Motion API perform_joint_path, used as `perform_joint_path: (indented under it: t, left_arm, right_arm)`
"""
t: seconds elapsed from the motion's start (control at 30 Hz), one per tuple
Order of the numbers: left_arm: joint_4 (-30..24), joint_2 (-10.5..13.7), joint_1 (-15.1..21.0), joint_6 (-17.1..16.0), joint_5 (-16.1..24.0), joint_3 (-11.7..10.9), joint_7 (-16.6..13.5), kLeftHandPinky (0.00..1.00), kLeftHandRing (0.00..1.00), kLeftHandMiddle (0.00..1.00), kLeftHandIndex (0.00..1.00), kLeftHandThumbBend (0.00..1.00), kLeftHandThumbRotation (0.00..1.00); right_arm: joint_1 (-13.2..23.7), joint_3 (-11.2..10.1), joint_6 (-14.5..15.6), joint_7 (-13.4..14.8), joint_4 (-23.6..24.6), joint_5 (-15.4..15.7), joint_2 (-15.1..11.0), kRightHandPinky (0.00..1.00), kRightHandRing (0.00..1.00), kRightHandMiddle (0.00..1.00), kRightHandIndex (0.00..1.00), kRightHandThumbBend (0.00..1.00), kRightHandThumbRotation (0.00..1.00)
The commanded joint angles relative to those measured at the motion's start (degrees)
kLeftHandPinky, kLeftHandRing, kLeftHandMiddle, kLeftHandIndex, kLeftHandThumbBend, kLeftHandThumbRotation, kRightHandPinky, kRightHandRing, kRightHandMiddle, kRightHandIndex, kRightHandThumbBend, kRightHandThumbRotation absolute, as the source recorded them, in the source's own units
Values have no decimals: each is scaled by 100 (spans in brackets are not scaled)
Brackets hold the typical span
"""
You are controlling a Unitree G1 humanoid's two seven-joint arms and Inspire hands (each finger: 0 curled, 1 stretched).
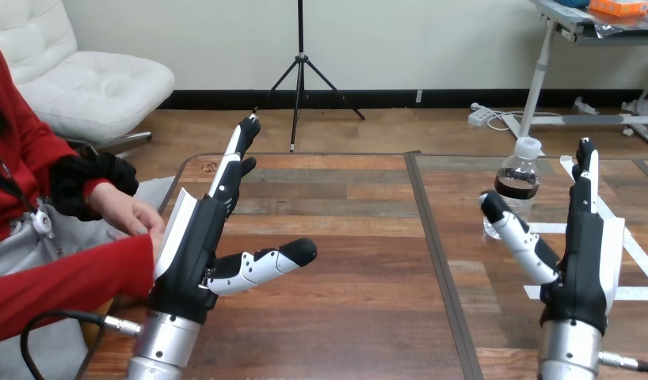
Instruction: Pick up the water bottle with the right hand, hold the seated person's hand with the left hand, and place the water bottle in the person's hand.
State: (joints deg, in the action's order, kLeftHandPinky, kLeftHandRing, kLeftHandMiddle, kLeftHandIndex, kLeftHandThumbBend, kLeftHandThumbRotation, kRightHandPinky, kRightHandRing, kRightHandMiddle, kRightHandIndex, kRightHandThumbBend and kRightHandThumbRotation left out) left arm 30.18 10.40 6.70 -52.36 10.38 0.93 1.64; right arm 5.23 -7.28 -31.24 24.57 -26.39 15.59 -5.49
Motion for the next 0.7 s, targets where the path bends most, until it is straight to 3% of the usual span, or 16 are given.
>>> perform_joint_path:
  t: [0.0,0.2,0.67]
  left_arm:
    - [-403,106,249,118,138,-35,-65,94,100,100,100,100,64]
    - [-578,145,228,337,301,-35,-89,95,100,100,100,100,63]
    - [-912,167,230,858,625,-43,-221,97,100,100,100,100,66]
  right_arm:
    - [717,-41,20,15,-343,-63,-183,100,100,100,100,100,64]
    - [1005,-72,31,-96,-710,-274,-209,100,100,100,100,100,64]
    - [1532,-20,95,42,-1298,-234,-284,100,100,100,100,100,64]
